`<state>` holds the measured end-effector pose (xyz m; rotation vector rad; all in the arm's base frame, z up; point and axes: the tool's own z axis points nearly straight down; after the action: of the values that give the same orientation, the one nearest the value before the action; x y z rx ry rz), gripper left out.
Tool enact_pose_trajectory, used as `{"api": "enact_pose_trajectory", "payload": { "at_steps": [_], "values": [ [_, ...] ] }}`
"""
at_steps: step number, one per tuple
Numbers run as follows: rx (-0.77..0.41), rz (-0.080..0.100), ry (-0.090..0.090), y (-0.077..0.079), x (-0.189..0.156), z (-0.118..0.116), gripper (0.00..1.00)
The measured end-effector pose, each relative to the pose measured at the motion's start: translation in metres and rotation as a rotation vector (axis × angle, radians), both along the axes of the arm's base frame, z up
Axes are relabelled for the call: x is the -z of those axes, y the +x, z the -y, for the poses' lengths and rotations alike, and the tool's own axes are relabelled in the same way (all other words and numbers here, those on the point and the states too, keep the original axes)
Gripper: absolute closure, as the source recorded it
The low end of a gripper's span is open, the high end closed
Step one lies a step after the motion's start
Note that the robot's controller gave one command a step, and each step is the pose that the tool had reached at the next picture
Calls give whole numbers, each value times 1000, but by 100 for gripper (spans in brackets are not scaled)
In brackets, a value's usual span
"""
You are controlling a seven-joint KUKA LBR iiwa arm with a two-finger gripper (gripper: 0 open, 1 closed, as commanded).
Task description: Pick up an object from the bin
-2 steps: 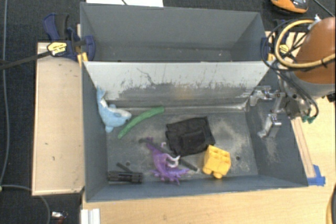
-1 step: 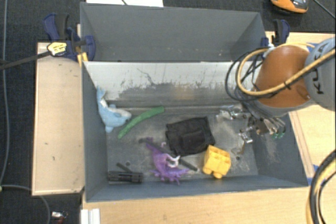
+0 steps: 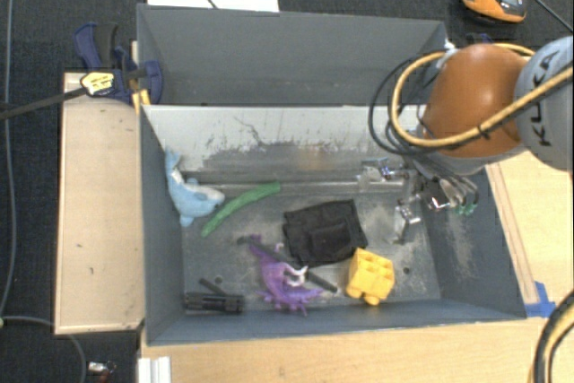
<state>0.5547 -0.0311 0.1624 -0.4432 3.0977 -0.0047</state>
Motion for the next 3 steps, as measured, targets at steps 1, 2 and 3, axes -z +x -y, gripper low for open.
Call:
{"api": "enact_pose_trajectory", "payload": {
  "at_steps": [1, 2, 3],
  "values": [
    [-326, -14, 3, -7, 58, -63, 0],
    [39, 9, 1, 4, 92, -70, 0],
    [-176, -3, 2, 15, 89, -38, 100]
  ]
}}
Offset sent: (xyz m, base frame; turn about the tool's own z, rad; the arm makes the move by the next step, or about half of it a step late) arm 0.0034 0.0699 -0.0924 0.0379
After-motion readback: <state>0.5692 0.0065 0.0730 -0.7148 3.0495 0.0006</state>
